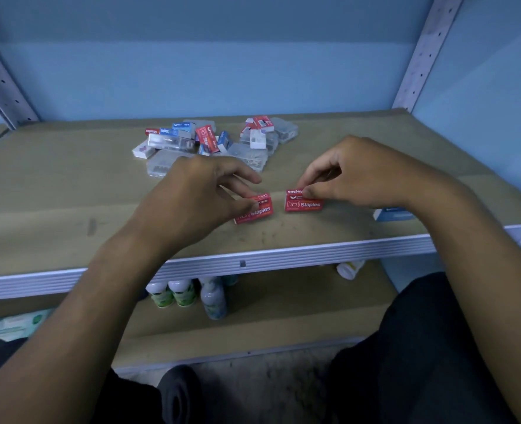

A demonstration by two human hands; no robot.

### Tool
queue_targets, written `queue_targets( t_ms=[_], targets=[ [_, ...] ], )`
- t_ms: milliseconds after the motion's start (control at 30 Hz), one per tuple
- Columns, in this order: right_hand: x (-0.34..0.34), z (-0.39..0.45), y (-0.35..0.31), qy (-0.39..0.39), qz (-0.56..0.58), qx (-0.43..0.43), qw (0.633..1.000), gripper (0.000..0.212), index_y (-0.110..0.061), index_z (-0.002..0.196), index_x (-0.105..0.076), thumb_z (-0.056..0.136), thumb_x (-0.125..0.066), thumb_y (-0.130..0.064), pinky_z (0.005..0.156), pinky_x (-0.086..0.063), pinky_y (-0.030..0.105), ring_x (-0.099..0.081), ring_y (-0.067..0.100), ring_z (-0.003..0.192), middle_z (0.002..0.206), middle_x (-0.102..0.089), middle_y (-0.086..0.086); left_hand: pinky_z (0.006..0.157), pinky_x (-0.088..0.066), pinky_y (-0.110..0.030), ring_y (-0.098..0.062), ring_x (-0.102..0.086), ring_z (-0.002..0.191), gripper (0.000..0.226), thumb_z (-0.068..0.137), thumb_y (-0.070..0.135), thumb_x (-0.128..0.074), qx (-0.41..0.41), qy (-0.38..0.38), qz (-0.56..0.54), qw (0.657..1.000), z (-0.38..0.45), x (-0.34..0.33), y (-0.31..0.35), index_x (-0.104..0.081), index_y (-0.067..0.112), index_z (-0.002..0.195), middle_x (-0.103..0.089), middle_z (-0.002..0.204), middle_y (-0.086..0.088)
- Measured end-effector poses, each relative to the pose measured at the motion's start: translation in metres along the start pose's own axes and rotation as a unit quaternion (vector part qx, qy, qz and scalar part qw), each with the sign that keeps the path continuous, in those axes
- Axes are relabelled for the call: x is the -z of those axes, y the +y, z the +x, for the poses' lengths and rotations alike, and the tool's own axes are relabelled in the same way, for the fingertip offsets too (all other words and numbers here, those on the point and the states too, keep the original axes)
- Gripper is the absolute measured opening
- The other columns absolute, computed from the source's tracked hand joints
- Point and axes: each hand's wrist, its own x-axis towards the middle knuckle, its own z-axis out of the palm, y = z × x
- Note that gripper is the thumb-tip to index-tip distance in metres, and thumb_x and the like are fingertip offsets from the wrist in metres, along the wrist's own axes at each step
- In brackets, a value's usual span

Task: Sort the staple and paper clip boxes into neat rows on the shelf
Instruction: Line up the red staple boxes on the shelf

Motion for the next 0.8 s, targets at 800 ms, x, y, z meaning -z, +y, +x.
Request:
queue_targets(
  t_ms=[800],
  targets=[
    [0.021, -0.037, 0.028, -0.008, 0.004, -0.046, 0.999, 0.012, -0.039, 0.097, -0.08, 0.089, -0.074, -0.033, 0.075, -0.05, 0.016, -0.065, -0.006, 0.085, 0.089, -0.074, -0.024, 0.076, -0.058, -0.025, 0.002, -0.07, 0.075, 0.035, 0.079, 0.021, -0.08, -0.062, -0.018, -0.008, 0.998, 0.011, -0.036, 0.027, -0.07, 0.026, 0.112, -0.075, 0.089, 0.014]
  ],
)
